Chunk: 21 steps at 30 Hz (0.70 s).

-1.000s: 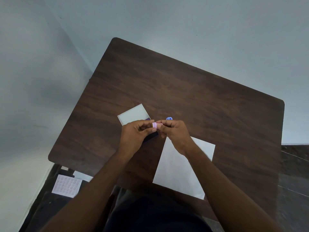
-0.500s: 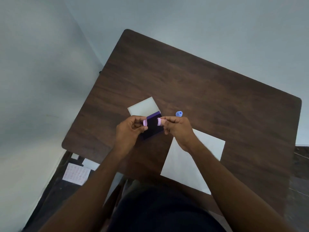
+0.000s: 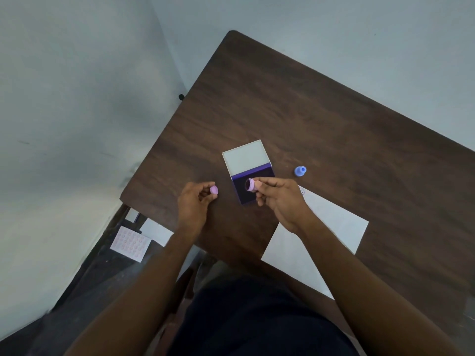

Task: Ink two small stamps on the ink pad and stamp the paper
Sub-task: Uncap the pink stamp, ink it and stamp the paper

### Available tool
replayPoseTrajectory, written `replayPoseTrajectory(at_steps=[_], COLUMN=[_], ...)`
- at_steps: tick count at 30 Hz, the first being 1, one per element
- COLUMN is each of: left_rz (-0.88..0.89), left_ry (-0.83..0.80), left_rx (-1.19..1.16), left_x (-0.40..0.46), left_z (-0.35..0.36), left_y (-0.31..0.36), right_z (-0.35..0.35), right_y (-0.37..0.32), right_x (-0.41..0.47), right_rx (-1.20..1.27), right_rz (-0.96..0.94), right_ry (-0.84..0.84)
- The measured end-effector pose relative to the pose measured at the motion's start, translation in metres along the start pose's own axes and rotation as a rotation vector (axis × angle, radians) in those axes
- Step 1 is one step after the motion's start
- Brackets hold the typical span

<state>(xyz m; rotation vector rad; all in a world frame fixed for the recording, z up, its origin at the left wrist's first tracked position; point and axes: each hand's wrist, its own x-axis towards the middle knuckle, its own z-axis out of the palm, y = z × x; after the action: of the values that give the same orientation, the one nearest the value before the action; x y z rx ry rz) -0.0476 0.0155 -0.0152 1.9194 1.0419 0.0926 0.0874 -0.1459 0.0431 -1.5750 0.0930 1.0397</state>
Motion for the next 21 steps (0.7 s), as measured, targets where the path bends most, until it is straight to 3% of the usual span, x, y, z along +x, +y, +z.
replayPoseTrajectory(at_steps=[5,12,21], left_rz=[-0.002,-0.024,0.309], left_ry=[0.031,0.017,-0.170], left_rx=[0.118,0.086,-0.271], left_x=[0.002,0.002,-0.012], left_z=[0.003,-0.001,-0.012], left_y=[-0.005,0.004,0.092], right_z=[0.004,-0.001,-0.005], right_y=[-0.006,-0.009,-0.011], right_x=[-0.004,-0.009,-0.014], right_rx=[0.216,0.392,0.703], right_rz=[0.016,0.029,0.093], right_ry=[-0.113,-0.246,-0.411])
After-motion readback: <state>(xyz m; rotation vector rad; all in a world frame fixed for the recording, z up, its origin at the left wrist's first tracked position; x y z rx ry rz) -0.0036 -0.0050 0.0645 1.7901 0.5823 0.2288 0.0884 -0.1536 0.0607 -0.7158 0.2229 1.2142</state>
